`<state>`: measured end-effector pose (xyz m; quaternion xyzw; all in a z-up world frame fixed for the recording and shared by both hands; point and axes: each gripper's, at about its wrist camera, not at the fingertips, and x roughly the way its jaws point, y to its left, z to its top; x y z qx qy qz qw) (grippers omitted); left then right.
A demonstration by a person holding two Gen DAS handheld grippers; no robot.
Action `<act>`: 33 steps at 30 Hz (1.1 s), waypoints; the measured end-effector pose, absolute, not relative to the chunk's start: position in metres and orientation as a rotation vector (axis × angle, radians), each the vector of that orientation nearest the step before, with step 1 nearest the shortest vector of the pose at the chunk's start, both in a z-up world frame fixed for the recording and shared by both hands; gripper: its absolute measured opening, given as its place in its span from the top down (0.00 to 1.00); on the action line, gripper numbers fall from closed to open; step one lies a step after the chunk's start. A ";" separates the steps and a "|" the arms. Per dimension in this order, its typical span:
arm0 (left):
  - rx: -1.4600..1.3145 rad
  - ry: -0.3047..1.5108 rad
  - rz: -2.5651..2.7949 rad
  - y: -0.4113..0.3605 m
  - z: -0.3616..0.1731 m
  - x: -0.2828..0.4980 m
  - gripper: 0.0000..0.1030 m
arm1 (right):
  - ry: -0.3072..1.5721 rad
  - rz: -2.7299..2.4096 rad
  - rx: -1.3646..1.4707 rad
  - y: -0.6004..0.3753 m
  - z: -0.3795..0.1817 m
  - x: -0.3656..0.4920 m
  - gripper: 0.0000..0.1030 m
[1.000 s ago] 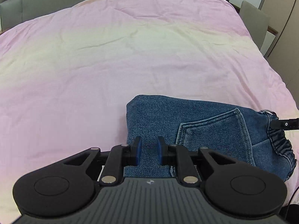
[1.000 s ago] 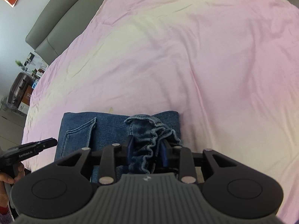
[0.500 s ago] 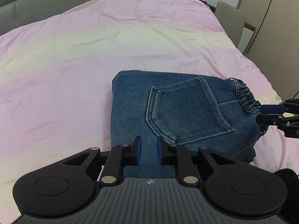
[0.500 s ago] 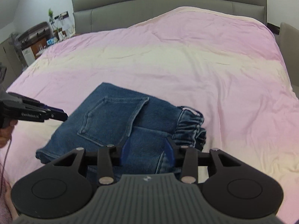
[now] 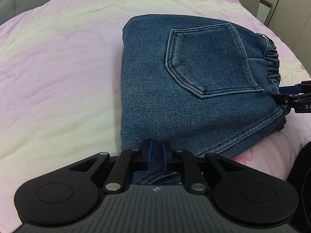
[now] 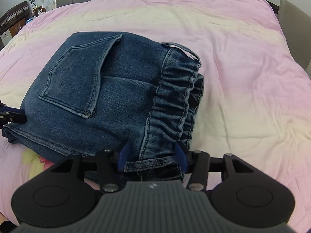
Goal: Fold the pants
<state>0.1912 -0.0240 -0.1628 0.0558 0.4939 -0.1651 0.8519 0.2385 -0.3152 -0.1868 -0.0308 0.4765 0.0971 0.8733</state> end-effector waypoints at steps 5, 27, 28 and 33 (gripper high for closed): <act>0.098 1.060 -0.339 -0.024 -0.150 0.194 0.84 | 1.019 0.185 -0.032 -0.321 -0.182 0.248 0.53; -0.151 1.040 -0.341 -0.002 -0.149 0.274 0.22 | 1.146 0.273 0.464 -0.398 -0.188 0.310 0.22; -0.141 1.045 -0.352 -0.004 -0.150 0.276 0.21 | 1.158 0.286 0.476 -0.399 -0.191 0.315 0.22; -0.129 1.086 -0.390 -0.007 -0.160 0.289 0.16 | 1.220 0.377 0.481 -0.398 -0.205 0.336 0.19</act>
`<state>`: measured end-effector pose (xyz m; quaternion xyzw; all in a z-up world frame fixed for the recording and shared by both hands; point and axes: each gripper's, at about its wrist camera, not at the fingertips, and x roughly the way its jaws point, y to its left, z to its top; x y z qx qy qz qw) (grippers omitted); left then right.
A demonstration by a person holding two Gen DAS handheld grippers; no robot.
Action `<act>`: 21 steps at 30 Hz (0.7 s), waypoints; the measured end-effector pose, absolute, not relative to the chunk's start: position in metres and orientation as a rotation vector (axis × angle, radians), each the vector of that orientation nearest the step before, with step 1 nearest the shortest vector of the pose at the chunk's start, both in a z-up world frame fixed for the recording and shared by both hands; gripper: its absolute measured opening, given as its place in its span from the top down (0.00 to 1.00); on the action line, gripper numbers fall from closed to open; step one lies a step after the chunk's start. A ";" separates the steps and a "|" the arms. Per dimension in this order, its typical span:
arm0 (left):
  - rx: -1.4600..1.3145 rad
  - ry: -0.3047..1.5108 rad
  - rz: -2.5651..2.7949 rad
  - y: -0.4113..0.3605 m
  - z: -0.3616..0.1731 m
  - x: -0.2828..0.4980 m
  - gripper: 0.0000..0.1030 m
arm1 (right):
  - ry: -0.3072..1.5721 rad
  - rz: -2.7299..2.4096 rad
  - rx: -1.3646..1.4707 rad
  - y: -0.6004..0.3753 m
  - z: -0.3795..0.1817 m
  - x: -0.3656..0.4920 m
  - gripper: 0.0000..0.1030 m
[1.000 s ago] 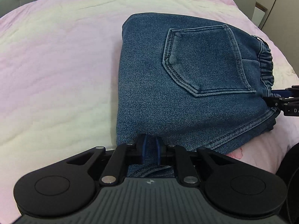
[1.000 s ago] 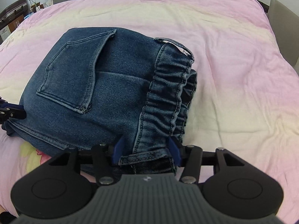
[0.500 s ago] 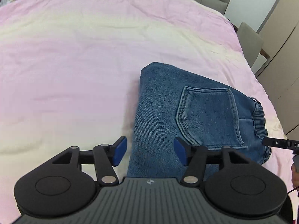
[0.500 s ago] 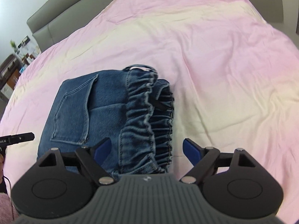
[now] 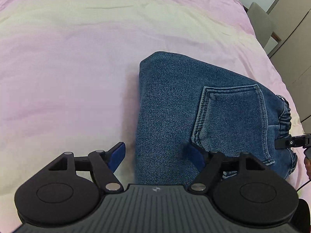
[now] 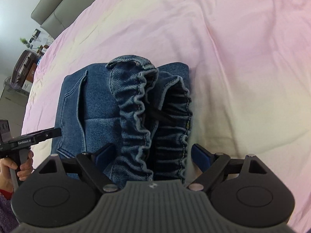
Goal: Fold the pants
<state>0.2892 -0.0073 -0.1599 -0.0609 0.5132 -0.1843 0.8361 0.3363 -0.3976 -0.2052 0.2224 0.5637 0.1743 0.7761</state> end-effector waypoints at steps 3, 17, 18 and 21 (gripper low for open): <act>-0.164 1.109 -0.418 -0.002 -0.167 0.296 0.16 | 1.245 0.416 0.523 -0.399 -0.216 0.346 0.18; -0.287 1.175 -0.465 0.008 -0.177 0.308 0.48 | 1.235 0.466 0.469 -0.380 -0.218 0.350 0.34; -0.280 1.171 -0.460 0.006 -0.174 0.306 0.54 | 1.232 0.459 0.448 -0.375 -0.212 0.349 0.38; -0.265 1.151 -0.446 0.001 -0.164 0.299 0.64 | 1.209 0.441 0.388 -0.364 -0.193 0.344 0.45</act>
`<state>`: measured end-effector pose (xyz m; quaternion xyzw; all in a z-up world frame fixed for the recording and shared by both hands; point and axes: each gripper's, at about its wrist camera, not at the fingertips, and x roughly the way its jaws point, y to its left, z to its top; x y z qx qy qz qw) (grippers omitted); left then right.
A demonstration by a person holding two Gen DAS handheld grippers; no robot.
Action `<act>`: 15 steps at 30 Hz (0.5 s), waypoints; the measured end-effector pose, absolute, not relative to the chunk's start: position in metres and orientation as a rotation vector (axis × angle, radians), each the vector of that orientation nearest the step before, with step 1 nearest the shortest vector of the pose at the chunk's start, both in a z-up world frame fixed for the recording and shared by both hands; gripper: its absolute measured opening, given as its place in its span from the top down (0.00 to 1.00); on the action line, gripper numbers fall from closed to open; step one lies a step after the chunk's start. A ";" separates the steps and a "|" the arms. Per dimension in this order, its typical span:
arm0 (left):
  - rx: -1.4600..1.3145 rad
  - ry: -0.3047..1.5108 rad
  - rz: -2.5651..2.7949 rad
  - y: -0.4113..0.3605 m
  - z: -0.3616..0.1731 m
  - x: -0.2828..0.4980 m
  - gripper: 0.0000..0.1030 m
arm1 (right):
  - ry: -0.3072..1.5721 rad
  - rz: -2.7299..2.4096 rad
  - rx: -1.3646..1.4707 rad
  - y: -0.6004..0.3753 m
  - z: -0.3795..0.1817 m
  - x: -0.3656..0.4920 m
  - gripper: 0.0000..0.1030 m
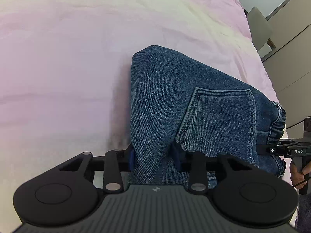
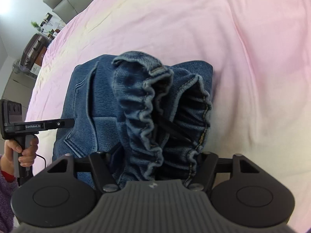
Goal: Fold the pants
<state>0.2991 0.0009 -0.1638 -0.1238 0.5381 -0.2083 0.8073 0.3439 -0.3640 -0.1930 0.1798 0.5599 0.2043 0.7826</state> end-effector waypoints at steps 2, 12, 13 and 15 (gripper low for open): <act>-0.270 1.135 -0.440 0.001 -0.157 0.293 0.67 | 1.189 0.432 0.350 -0.362 -0.179 0.336 0.49; -0.280 1.044 -0.400 0.054 -0.105 0.246 0.72 | 1.118 0.478 0.191 -0.307 -0.089 0.312 0.56; -0.278 1.036 -0.391 0.065 -0.099 0.241 0.72 | 1.117 0.486 0.194 -0.297 -0.085 0.312 0.56; -0.269 1.021 -0.363 0.091 -0.086 0.234 0.72 | 1.108 0.518 0.191 -0.273 -0.077 0.312 0.56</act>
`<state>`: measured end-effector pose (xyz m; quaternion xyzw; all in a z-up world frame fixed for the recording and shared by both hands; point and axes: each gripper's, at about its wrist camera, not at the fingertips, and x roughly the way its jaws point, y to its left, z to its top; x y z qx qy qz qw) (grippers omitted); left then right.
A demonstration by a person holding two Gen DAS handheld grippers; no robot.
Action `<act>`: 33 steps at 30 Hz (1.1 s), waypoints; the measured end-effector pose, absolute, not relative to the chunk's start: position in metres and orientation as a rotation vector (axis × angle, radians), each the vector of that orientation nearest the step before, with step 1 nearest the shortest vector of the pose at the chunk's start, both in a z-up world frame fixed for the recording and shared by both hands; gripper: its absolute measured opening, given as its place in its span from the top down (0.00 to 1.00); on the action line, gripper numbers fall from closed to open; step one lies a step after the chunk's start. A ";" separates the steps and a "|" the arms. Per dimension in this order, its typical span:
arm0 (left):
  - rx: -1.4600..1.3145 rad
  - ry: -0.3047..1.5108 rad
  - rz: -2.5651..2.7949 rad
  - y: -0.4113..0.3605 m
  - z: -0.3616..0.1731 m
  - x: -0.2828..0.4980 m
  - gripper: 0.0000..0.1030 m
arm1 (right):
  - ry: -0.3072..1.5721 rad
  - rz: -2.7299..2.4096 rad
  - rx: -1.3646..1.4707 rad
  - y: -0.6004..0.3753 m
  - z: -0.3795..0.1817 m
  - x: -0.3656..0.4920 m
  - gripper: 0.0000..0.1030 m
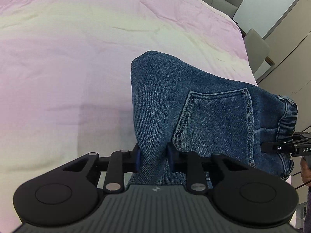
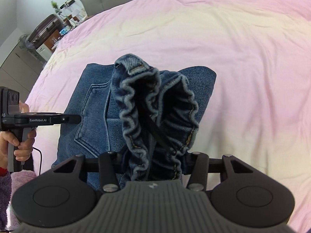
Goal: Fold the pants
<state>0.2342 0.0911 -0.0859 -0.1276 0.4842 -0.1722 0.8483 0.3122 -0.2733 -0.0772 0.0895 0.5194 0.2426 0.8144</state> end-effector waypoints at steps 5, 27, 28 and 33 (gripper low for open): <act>-0.218 1.008 -0.266 0.160 -0.060 0.222 0.73 | 1.097 0.617 0.214 -0.197 -0.074 0.320 0.56; -0.219 1.102 -0.092 0.290 -0.151 0.270 0.64 | 1.278 0.687 0.273 -0.001 -0.189 0.414 0.48; -0.232 1.101 -0.094 0.289 -0.154 0.271 0.63 | 1.283 0.676 0.282 -0.001 -0.194 0.413 0.48; -0.276 1.094 -0.047 0.293 -0.162 0.265 0.50 | 1.300 0.651 0.349 0.008 -0.210 0.422 0.47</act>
